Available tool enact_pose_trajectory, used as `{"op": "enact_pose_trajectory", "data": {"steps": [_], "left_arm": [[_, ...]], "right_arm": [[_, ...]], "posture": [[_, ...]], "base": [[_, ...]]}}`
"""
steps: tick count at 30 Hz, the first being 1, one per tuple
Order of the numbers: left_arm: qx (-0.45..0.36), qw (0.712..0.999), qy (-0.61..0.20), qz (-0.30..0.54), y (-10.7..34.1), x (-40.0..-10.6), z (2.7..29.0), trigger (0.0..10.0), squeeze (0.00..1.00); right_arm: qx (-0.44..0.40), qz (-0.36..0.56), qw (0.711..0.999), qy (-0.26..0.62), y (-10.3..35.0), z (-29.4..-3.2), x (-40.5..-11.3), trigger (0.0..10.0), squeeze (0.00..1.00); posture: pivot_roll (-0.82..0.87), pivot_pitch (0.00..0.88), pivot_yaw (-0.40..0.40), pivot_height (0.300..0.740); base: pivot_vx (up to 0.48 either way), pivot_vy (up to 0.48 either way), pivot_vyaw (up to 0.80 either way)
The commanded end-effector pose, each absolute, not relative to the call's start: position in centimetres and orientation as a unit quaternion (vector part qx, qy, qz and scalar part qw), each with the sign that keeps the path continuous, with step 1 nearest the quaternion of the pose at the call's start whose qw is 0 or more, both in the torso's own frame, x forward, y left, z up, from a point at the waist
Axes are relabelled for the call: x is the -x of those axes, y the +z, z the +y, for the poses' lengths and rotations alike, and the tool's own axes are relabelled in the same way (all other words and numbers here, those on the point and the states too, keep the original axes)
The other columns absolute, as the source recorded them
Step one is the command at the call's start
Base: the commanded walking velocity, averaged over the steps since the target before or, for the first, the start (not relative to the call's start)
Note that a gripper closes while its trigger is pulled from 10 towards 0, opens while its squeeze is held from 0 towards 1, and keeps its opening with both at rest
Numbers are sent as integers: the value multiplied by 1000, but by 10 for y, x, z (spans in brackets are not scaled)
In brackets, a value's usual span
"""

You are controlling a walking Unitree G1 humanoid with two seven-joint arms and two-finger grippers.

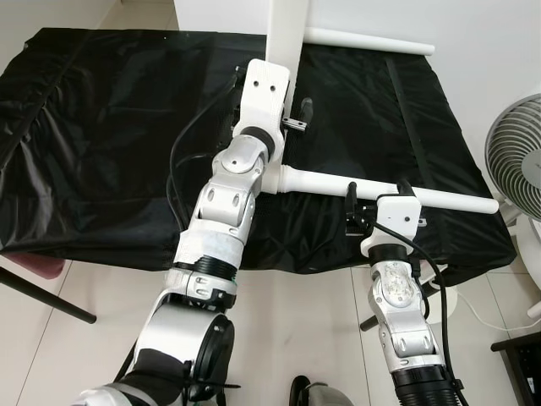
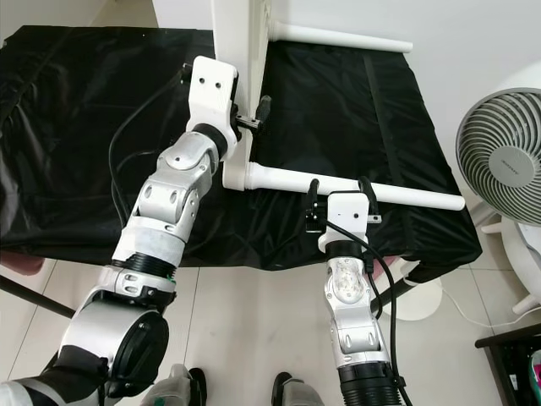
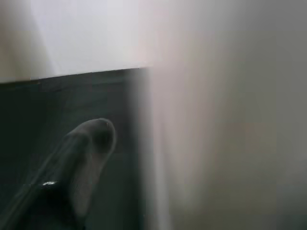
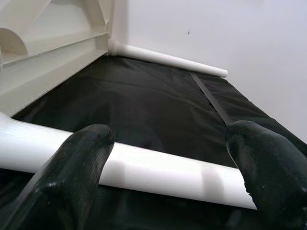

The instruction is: Building children table

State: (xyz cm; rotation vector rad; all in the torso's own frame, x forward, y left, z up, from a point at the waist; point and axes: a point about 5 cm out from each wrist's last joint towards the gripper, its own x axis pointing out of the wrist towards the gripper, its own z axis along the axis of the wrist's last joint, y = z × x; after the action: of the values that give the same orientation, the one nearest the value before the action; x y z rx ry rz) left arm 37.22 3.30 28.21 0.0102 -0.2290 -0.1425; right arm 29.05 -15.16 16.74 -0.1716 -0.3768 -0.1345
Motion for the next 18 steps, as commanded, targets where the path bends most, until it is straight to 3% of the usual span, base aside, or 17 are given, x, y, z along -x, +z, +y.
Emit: {"op": "enact_pose_trajectory", "data": {"steps": [1,6,14,15,17,18], "left_arm": [[66,994,-45,-78,279,-355,-16,10000,0],[83,996,11,-45,275,-361,-13,10000,0],[93,994,28,-44,277,-363,-11,10000,0],[95,994,30,-48,278,-363,-10,4431,0],[97,993,31,-52,279,-364,-10,4431,0],[97,993,28,-60,280,-364,-9,0,0]], "right_arm": [[84,-179,978,-72,165,-153,-289,10000,0],[83,-177,978,-74,164,-152,-287,10000,0],[83,-176,978,-76,163,-152,-285,10000,0],[83,-175,978,-76,163,-152,-285,10000,0],[82,-175,978,-77,162,-152,-284,10000,0],[82,-174,978,-77,162,-151,-284,10000,0]], "posture": [[60,201,11,740],[56,206,19,740],[52,211,23,740],[51,214,26,740],[51,214,26,740],[50,217,30,740]], "base": [[0,0,0],[0,0,0],[0,0,0],[0,0,0],[0,0,0],[0,0,0]]}}
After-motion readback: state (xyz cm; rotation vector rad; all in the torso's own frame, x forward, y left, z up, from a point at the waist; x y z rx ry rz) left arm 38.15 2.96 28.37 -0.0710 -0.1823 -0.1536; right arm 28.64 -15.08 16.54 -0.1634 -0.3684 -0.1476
